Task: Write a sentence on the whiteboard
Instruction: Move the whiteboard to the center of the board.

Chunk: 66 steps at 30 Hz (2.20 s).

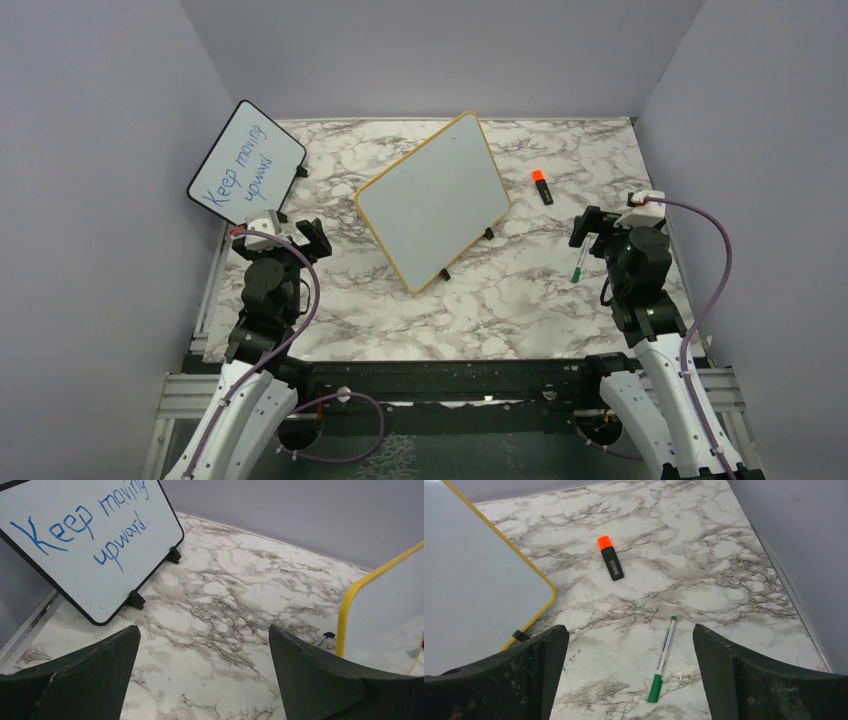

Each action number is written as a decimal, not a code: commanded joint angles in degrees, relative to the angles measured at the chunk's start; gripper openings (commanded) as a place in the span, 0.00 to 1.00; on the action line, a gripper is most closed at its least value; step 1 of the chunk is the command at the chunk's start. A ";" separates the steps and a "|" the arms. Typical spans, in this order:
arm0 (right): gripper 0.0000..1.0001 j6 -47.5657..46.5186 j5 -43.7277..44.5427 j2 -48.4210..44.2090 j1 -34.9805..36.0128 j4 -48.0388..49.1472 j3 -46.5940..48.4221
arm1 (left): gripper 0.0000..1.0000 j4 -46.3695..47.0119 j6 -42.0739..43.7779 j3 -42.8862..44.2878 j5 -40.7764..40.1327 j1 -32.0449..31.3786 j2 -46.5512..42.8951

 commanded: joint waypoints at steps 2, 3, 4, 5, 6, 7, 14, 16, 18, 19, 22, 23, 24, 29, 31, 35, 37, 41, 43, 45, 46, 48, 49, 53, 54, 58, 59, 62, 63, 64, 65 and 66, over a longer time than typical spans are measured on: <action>1.00 -0.51 -1.08 -0.02 -0.33 1.07 -0.30 | 0.99 0.62 0.04 1.66 1.22 0.41 -0.11; 1.00 -0.50 -1.08 -0.04 -0.32 1.08 -0.34 | 0.99 0.62 0.23 1.63 1.60 0.41 -0.01; 1.00 -0.50 -1.07 0.02 -0.33 1.18 -0.36 | 0.99 0.69 0.38 1.48 2.17 0.41 0.02; 1.00 -0.57 -1.11 0.16 -0.28 1.37 -0.36 | 0.99 0.57 0.53 1.37 2.73 0.41 0.24; 1.00 -0.67 -1.07 0.30 -0.30 1.32 -0.28 | 0.99 0.47 0.84 1.43 3.39 0.41 0.42; 1.00 -0.68 -1.09 0.49 -0.27 1.23 -0.17 | 0.99 0.37 1.30 1.47 4.11 0.41 0.70; 1.00 -0.24 -1.38 0.60 -0.27 2.27 -0.78 | 0.99 -1.47 1.41 2.50 8.00 0.41 1.85; 1.00 -0.01 -1.57 1.08 -0.33 2.72 -0.84 | 0.99 -2.47 0.48 3.31 9.44 0.41 2.76; 1.00 0.53 -3.09 1.70 -0.29 3.62 -1.15 | 0.99 -3.08 -0.21 4.21 11.99 0.41 4.03; 1.00 0.20 -4.89 2.10 -0.29 4.57 -1.57 | 0.99 -3.10 -0.34 4.58 13.64 0.41 4.58; 1.00 -2.76 -13.39 5.02 -0.33 5.27 -0.70 | 0.99 -2.91 -1.65 5.21 16.23 0.41 6.31; 1.00 -3.57 -17.18 6.60 -0.31 4.76 0.08 | 0.99 -2.74 -1.83 5.25 16.77 0.45 6.60; 1.00 -4.51 -20.59 8.24 -0.32 4.23 0.93 | 0.99 -2.58 -1.86 5.23 17.26 0.41 6.99; 0.94 -5.80 -32.88 18.95 -0.32 5.75 2.84 | 0.99 -3.00 -1.34 5.40 17.29 0.41 7.55; 0.91 -5.86 -36.51 24.36 -0.31 6.04 3.98 | 0.99 -3.06 -0.39 5.40 17.39 0.41 7.46; 0.86 -8.13 -41.15 33.46 -0.17 8.72 5.94 | 0.99 -3.54 1.27 5.23 16.58 0.41 7.04; 0.84 -8.98 -42.39 37.28 0.15 9.51 7.03 | 0.99 -3.39 1.76 4.69 15.51 0.41 6.32; 0.76 -11.72 -44.04 45.00 1.12 9.49 10.46 | 0.99 -2.45 1.77 3.60 12.71 0.41 5.34; 0.72 -12.09 -44.55 47.85 1.79 10.93 11.31 | 0.99 -1.58 2.20 3.35 11.72 0.41 4.91; 0.69 -12.55 -43.75 50.39 3.11 12.37 12.06 | 0.99 -1.29 2.19 3.20 10.47 0.41 4.59; 0.67 -12.88 -43.06 51.69 3.89 12.86 12.52 | 0.99 -1.25 2.06 3.20 10.04 0.43 4.48; 0.64 -13.78 -42.01 54.41 5.49 13.38 13.87 | 0.99 -1.26 1.85 3.11 9.28 0.41 4.42; 0.62 -14.05 -41.56 55.54 6.05 13.84 14.59 | 0.99 -1.23 1.76 3.11 8.84 0.41 4.32; 0.57 -13.35 -41.14 60.18 7.21 16.61 16.49 | 0.99 -1.05 1.52 2.88 7.99 0.41 3.70; 0.56 -13.34 -40.91 61.53 7.55 16.91 17.16 | 0.99 -0.92 1.48 2.71 7.99 0.41 3.48; 0.52 -13.80 -40.34 65.08 9.39 16.40 20.39 | 0.99 -0.88 1.32 2.59 7.83 0.41 3.55; 0.52 -13.73 -40.06 65.61 9.68 16.25 21.00 | 0.99 -0.92 1.30 2.59 7.81 0.41 3.57; 0.51 -13.13 -39.80 66.84 10.44 15.90 22.13 | 0.99 -0.88 1.30 2.59 7.73 0.41 3.57; 0.49 -13.08 -39.68 67.12 10.58 15.64 22.35 | 0.99 -0.88 1.25 2.59 7.65 0.41 3.51; 0.48 -13.01 -39.59 67.32 10.72 15.41 22.56 | 0.99 -0.88 1.29 2.54 7.63 0.41 3.44; 0.47 -12.92 -39.33 67.50 10.80 15.11 22.76 | 0.99 -0.88 1.30 2.51 7.56 0.41 3.40; 0.46 -12.90 -39.00 67.68 10.83 14.56 23.01 | 0.99 -0.88 1.24 2.49 7.48 0.41 3.33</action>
